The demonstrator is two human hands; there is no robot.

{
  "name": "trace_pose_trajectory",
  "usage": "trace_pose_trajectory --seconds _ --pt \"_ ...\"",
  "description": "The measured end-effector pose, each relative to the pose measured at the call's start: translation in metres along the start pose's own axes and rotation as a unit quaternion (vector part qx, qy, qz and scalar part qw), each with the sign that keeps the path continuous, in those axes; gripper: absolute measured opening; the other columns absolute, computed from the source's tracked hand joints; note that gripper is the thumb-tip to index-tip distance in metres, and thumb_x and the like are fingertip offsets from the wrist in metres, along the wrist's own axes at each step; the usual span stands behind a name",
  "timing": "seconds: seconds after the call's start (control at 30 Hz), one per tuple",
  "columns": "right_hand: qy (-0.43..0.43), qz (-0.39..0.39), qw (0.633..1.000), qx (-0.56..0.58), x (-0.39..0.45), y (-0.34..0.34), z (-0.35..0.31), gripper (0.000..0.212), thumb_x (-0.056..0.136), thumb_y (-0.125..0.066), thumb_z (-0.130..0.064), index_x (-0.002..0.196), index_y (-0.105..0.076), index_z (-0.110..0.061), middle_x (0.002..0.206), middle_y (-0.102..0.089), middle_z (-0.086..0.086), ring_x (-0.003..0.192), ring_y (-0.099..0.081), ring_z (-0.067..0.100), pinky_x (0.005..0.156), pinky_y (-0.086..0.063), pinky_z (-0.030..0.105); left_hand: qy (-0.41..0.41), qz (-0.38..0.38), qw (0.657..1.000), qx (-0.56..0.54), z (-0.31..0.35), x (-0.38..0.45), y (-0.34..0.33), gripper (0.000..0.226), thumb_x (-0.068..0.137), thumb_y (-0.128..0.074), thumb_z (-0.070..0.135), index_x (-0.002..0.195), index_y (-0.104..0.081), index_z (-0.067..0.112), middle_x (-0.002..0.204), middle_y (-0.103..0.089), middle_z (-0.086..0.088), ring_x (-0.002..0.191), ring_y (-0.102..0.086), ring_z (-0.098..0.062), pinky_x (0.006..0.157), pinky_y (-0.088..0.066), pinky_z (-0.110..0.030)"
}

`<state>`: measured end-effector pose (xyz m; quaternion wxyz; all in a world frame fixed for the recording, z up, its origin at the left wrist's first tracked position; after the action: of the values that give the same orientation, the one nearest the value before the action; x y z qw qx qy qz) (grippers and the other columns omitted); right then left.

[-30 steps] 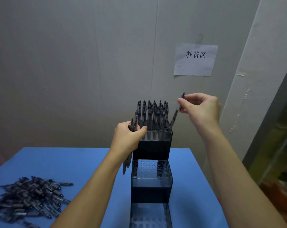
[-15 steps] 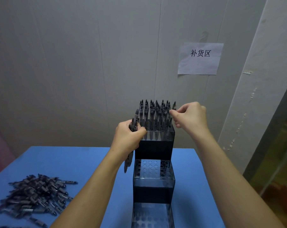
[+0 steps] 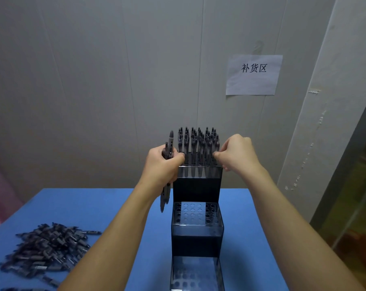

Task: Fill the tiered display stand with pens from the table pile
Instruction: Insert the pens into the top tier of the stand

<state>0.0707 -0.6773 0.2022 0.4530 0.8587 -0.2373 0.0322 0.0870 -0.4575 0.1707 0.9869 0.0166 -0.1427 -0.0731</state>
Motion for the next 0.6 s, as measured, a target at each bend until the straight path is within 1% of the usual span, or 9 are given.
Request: trace_pose_trajectory --seconds 0.07,0.1,0.17,0.23,0.27,0.33,0.4,0.5,0.6 --pt "0.004 0.0 0.999 -0.042 -0.008 0.006 -0.004 0.028 0.082 -0.082 -0.028 0.076 -0.073 -0.002 0.071 -0.07 0.015 0.078 -0.071 0.032 0.078 -0.062 0.039 -0.005 -0.008 1.0 0.002 0.002 -0.002 0.001 0.025 0.093 -0.062 0.002 0.074 -0.047 0.01 0.053 -0.038 -0.008 0.042 -0.034 -0.019 0.047 -0.034 -0.031" --pt "0.017 0.002 0.999 -0.031 -0.012 0.011 -0.01 0.026 0.082 -0.084 -0.03 0.078 -0.076 -0.006 0.073 -0.071 0.012 0.078 -0.072 0.029 0.079 -0.061 0.037 -0.008 -0.015 1.0 0.001 0.004 -0.003 0.001 0.027 0.093 -0.062 0.003 0.073 -0.047 0.01 0.053 -0.038 -0.007 0.042 -0.034 -0.018 0.047 -0.033 -0.03" --pt "0.064 -0.005 0.996 0.055 -0.025 0.02 -0.03 0.017 0.083 -0.085 -0.031 0.082 -0.08 -0.015 0.073 -0.074 0.003 0.072 -0.073 0.019 0.075 -0.061 0.03 -0.013 -0.034 0.999 -0.003 0.007 -0.005 -0.001 0.03 0.094 -0.063 0.003 0.071 -0.046 0.012 0.051 -0.039 -0.005 0.042 -0.034 -0.018 0.046 -0.033 -0.029" --pt "0.109 -0.057 0.979 0.16 -0.039 0.021 -0.054 0.01 0.082 -0.086 -0.03 0.084 -0.081 -0.021 0.072 -0.076 -0.005 0.066 -0.073 0.012 0.067 -0.061 0.025 -0.018 -0.058 0.998 -0.009 0.01 -0.008 -0.004 0.03 0.095 -0.064 0.003 0.071 -0.048 0.011 0.051 -0.04 -0.003 0.043 -0.034 -0.018 0.046 -0.032 -0.029" --pt "0.126 -0.08 0.97 0.191 -0.042 0.018 -0.063 0.01 0.081 -0.087 -0.029 0.086 -0.082 -0.023 0.074 -0.077 -0.007 0.067 -0.074 0.01 0.066 -0.061 0.026 -0.021 -0.071 0.997 -0.012 0.012 -0.01 -0.006 0.029 0.095 -0.064 0.003 0.072 -0.049 0.011 0.051 -0.041 -0.002 0.043 -0.035 -0.018 0.045 -0.032 -0.029" --pt "0.153 -0.102 0.96 0.209 -0.044 0.013 -0.075 0.013 0.079 -0.088 -0.027 0.09 -0.082 -0.024 0.078 -0.078 -0.009 0.073 -0.074 0.008 0.068 -0.061 0.028 -0.024 -0.09 0.995 -0.021 0.016 -0.013 -0.01 0.027 0.096 -0.064 0.003 0.074 -0.051 0.01 0.052 -0.041 -0.002 0.043 -0.035 -0.017 0.044 -0.031 -0.029" --pt "0.163 -0.124 0.953 0.222 -0.046 0.008 -0.081 0.012 0.08 -0.088 -0.022 0.09 -0.082 -0.022 0.08 -0.079 -0.007 0.075 -0.074 0.007 0.069 -0.058 0.026 -0.027 -0.102 0.994 -0.029 0.019 -0.016 -0.012 0.024 0.096 -0.064 0.002 0.076 -0.053 0.009 0.052 -0.041 -0.002 0.043 -0.034 -0.017 0.043 -0.03 -0.027" --pt "0.159 -0.141 0.947 0.241 -0.052 0.004 -0.084 0.008 0.08 -0.087 -0.017 0.086 -0.082 -0.018 0.078 -0.079 -0.003 0.072 -0.073 0.007 0.064 -0.055 0.02 -0.031 -0.103 0.994 -0.021 0.023 -0.019 -0.01 0.022 0.095 -0.064 0.0 0.076 -0.055 0.008 0.052 -0.041 -0.003 0.042 -0.035 -0.017 0.043 -0.03 -0.027" --pt "0.144 -0.133 0.948 0.25 -0.055 0.004 -0.084 0.01 0.079 -0.089 -0.022 0.08 -0.081 -0.015 0.073 -0.077 -0.001 0.067 -0.072 0.006 0.058 -0.052 0.016 -0.029 -0.099 0.995 -0.003 0.024 -0.021 -0.008 0.024 0.094 -0.063 -0.001 0.075 -0.055 0.01 0.051 -0.042 0.0 0.042 -0.036 -0.015 0.043 -0.032 -0.026"
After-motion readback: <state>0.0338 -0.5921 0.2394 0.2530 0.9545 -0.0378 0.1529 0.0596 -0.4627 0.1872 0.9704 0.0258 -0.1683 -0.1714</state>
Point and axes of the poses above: each hand's wrist, its own x-axis towards the middle knuckle, its own y-axis out of the back of the hand, z = x × y, the point moved 7 cm from there along x, towards the middle knuckle
